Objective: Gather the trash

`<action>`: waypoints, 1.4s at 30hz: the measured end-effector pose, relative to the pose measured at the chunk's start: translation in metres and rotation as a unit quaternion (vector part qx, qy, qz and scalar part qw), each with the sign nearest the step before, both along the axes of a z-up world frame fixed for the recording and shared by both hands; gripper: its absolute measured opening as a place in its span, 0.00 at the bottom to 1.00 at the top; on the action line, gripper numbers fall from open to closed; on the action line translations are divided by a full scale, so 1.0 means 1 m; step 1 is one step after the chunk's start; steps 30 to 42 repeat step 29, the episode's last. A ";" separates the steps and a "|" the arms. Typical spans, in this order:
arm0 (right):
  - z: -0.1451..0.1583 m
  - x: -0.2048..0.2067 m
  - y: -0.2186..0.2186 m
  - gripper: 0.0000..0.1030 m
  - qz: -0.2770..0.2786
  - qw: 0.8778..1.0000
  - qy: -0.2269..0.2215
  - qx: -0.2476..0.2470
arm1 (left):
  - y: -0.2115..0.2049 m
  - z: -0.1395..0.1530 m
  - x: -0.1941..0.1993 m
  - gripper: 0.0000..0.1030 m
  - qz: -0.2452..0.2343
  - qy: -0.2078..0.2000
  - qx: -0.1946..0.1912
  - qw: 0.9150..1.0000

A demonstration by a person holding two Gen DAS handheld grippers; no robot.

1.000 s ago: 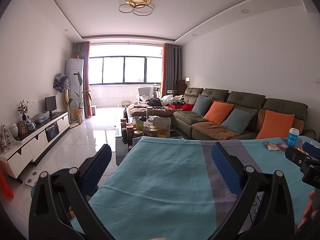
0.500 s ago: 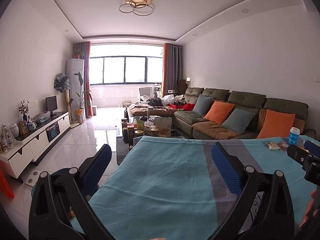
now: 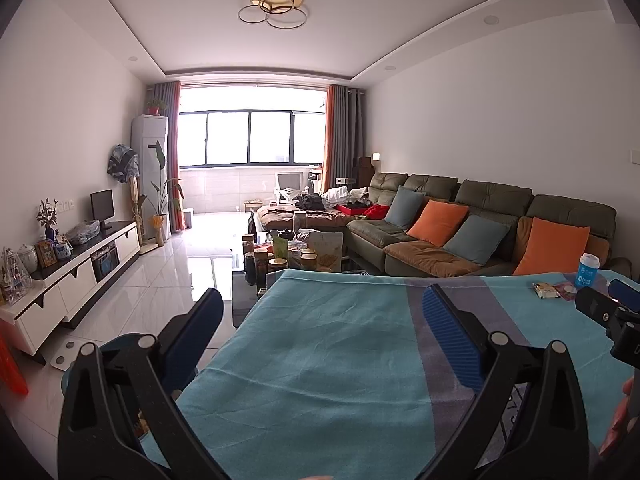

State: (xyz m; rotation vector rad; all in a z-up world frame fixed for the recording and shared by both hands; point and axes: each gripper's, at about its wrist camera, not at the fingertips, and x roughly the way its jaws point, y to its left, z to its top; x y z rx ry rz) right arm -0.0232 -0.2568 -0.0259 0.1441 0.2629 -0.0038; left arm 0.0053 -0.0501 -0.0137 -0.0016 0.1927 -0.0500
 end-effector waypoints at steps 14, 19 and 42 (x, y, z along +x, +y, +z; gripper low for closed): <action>0.000 -0.001 -0.002 0.94 0.000 1.000 0.003 0.000 | 0.003 -0.002 -0.001 0.95 -0.001 0.004 0.001 1.000; 0.002 -0.001 0.000 0.94 0.000 1.000 0.005 -0.001 | 0.002 -0.001 0.001 0.95 -0.012 0.010 -0.003 1.000; 0.002 0.011 -0.019 0.94 -0.019 0.999 0.039 -0.009 | -0.001 -0.022 0.066 0.95 -0.046 0.174 0.015 0.984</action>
